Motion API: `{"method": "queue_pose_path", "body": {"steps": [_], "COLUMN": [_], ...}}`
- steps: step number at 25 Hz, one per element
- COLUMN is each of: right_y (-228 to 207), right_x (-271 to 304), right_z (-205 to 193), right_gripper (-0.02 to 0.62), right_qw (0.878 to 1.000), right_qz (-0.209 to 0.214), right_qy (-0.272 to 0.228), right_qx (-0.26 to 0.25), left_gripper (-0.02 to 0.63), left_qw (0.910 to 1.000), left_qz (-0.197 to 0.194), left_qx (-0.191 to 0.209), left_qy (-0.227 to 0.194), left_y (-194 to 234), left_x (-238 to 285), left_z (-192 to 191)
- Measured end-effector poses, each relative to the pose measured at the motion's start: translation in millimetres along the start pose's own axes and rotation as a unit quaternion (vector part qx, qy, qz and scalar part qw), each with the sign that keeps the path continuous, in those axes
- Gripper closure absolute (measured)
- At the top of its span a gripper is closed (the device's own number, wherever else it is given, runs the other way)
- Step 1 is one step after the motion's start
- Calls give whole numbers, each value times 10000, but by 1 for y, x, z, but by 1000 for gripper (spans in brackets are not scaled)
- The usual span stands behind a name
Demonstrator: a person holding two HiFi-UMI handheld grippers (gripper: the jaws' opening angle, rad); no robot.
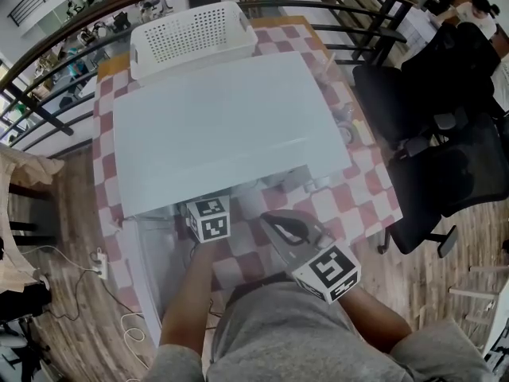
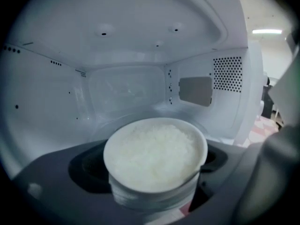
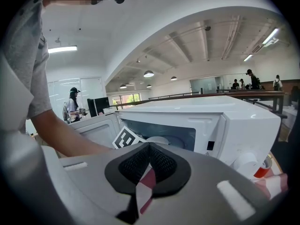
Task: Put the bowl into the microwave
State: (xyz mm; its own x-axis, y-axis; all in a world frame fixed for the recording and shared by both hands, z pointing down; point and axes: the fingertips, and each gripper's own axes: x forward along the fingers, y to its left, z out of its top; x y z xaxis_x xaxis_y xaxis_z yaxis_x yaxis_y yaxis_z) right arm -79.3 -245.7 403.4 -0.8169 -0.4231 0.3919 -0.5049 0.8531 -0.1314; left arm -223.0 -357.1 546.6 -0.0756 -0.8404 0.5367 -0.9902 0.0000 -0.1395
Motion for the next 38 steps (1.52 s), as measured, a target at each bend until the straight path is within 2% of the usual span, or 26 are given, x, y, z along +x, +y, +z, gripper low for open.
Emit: {"method": "queue_pose_path", "body": {"steps": [5,12,18,30,35,38], "right_y": [0,-5,-2,-16,-28,-34], "right_x": [-5,-11,-12,-23,-25,-28], "right_z": [-2,-5,-4,4,3,6], "right_gripper": [597,597,597,597,597,597], "right_qw": [10000,9999,9998,9991,9987,9982], "right_qz": [-29,-53,30,126,162,191], "right_qy": [-9,-77,-130,-386,-460,-537], "right_qx": [48,120,117,110,172,206], "left_gripper": [77,77,77,77,77,78], "left_qw": [10000,9996,9996,9977,9941,9917], "left_qz": [-1,-282,-267,50,214,138], "left_qx": [36,9,-46,-574,-948,-1142], "left_qy": [63,16,-40,-352,-485,-576], "left_y": [0,-5,-5,-1,-11,-26], "left_x": [-1,-1,-11,-66,-108,-133], "left_z": [-2,-1,2,5,-4,-2]}}
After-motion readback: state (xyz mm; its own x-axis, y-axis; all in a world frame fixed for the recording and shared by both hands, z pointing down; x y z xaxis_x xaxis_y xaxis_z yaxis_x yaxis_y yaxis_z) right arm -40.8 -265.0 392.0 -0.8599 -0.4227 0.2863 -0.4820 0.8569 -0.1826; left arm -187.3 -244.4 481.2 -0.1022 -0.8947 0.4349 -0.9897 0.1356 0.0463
